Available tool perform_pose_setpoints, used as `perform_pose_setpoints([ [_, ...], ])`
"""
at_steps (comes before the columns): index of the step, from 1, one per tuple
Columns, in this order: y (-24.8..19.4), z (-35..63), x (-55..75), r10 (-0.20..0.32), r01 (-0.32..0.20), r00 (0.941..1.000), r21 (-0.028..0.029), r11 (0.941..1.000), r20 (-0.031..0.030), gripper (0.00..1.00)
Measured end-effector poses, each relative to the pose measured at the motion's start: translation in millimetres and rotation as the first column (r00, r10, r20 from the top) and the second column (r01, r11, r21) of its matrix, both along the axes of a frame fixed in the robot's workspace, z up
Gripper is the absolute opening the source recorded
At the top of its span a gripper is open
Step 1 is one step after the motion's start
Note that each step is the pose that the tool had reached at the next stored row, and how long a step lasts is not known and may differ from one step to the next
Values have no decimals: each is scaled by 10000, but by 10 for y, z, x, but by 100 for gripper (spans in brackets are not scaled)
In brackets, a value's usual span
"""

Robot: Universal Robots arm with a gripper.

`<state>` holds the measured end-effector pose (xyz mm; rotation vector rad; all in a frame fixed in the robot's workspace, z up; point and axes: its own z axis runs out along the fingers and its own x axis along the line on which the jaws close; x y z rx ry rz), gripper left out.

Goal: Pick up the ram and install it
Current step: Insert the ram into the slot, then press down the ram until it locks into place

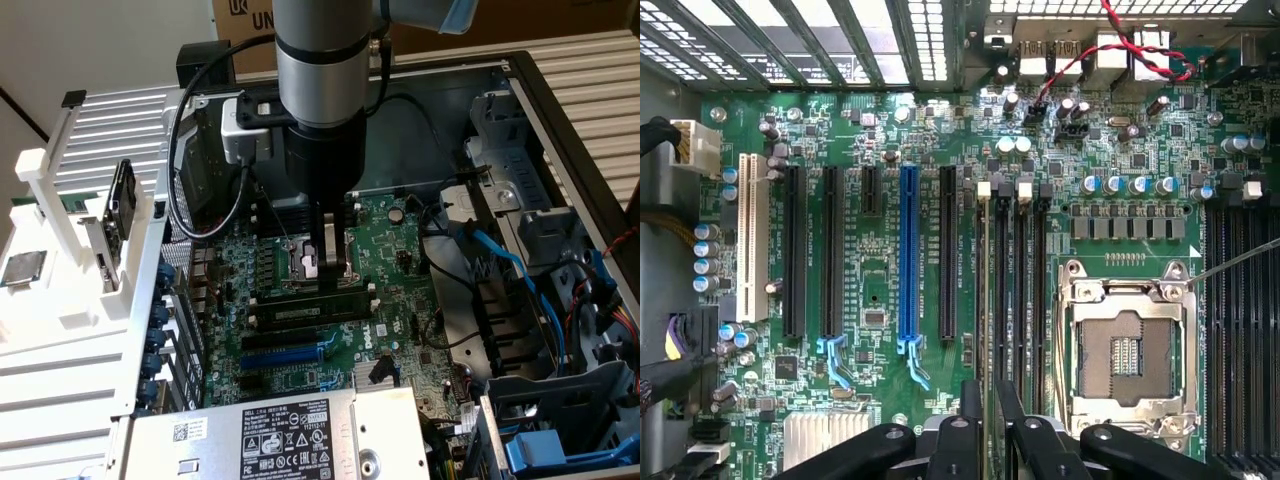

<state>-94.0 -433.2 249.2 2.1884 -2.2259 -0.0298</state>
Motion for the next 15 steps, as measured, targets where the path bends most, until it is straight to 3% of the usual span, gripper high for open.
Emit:
perform_pose_setpoints([
  [13,0,1,0,0,0,10000,-2,10000,-1,20],
  [15,0,1,0,0,0,10000,-2,10000,-1,11],
])
